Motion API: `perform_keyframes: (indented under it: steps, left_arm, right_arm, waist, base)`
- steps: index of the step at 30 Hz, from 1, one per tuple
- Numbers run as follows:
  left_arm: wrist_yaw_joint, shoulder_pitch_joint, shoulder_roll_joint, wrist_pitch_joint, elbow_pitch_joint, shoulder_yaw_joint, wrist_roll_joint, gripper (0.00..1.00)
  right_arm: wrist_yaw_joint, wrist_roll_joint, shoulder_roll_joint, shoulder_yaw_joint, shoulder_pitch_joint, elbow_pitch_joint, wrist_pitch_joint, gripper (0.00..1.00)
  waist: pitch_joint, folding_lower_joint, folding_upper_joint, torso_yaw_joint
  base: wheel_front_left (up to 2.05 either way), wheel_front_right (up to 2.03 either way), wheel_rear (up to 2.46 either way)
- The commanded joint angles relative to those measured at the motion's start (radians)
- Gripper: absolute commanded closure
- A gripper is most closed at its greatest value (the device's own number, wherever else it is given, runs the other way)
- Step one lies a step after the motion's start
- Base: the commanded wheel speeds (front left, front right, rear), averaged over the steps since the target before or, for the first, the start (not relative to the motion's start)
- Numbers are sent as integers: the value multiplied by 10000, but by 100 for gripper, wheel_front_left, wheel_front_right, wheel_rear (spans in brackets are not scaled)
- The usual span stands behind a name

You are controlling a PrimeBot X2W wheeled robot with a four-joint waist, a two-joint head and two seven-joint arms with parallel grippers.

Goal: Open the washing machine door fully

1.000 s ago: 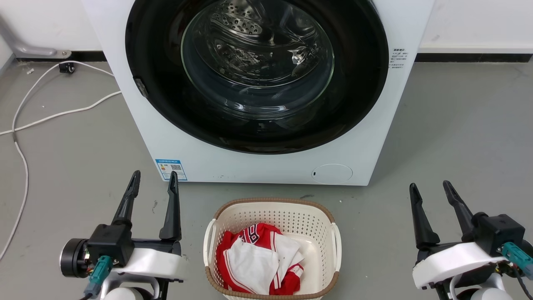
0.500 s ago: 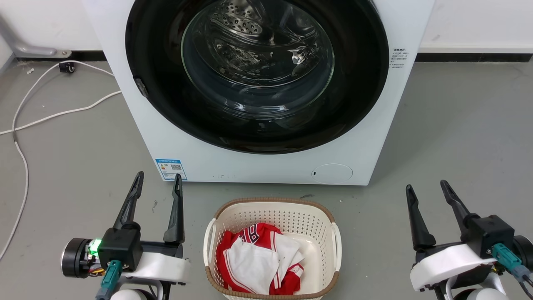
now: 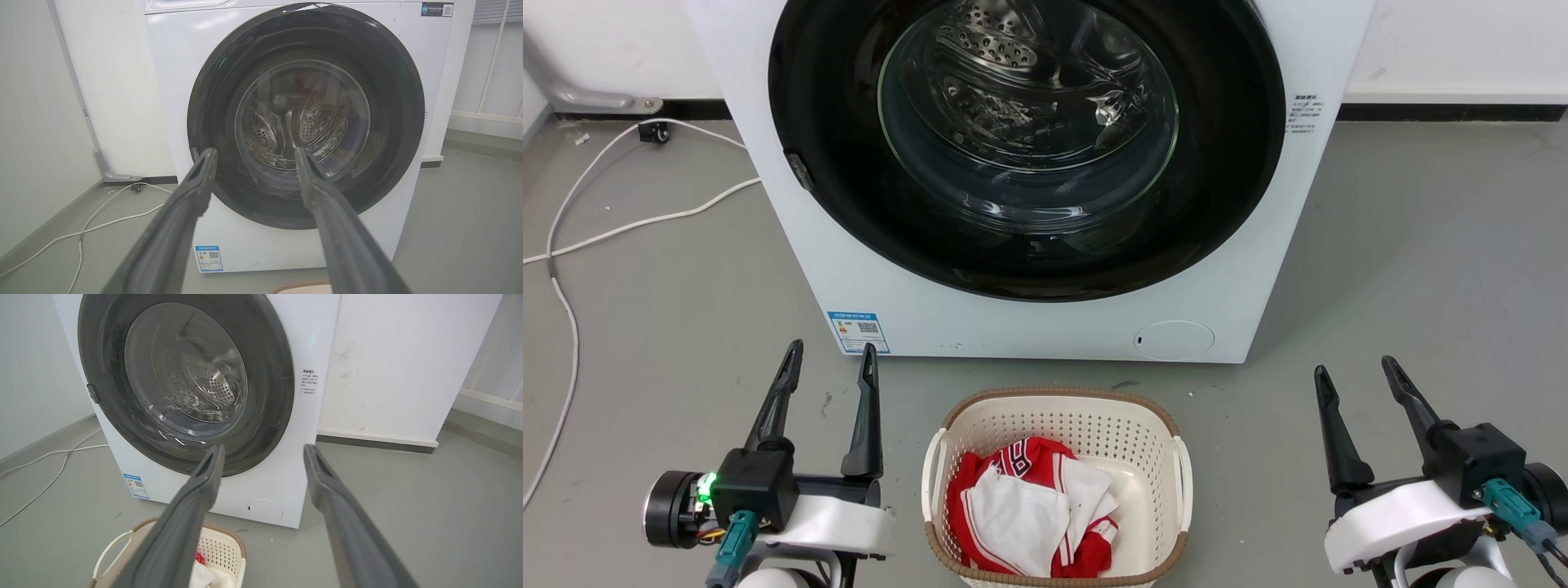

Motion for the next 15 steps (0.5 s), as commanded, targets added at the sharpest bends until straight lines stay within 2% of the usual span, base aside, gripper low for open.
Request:
perform_keyframes:
  steps: [1,9,10,11,12,13,15]
  left_arm:
    - [-34,134,-19,-27,8,39,31,0]
    - [-106,102,-109,-27,23,128,89,0]
    - [-116,101,-121,-27,26,136,91,0]
    - [-129,101,-133,-27,28,145,100,0]
    - [-142,104,-141,-27,26,152,110,0]
    - [-153,106,-149,-27,23,159,105,0]
    - [-165,109,-161,-27,11,178,104,0]
  right_arm:
    - [-5,60,38,-18,41,-3,-73,0]
    - [-7,127,38,-12,21,11,-45,0]
    - [-5,148,38,-6,17,18,-40,52]
    - [-7,181,38,0,12,23,-41,71]
    - [-7,204,38,3,6,26,-44,95]
    - [-7,212,38,11,-2,24,-47,100]
    - [-7,267,38,38,-4,31,-31,100]
  waist:
    - [5,0,0,0]
    - [23,0,0,4]
    - [23,0,0,4]
    - [23,0,0,4]
    - [23,0,0,5]
    - [25,0,0,6]
    - [27,0,0,5]
  base:
    - [0,0,0]
    - [0,0,0]
    - [0,0,0]
    - [0,0,0]
    - [0,0,0]
    - [0,0,0]
    - [0,0,0]
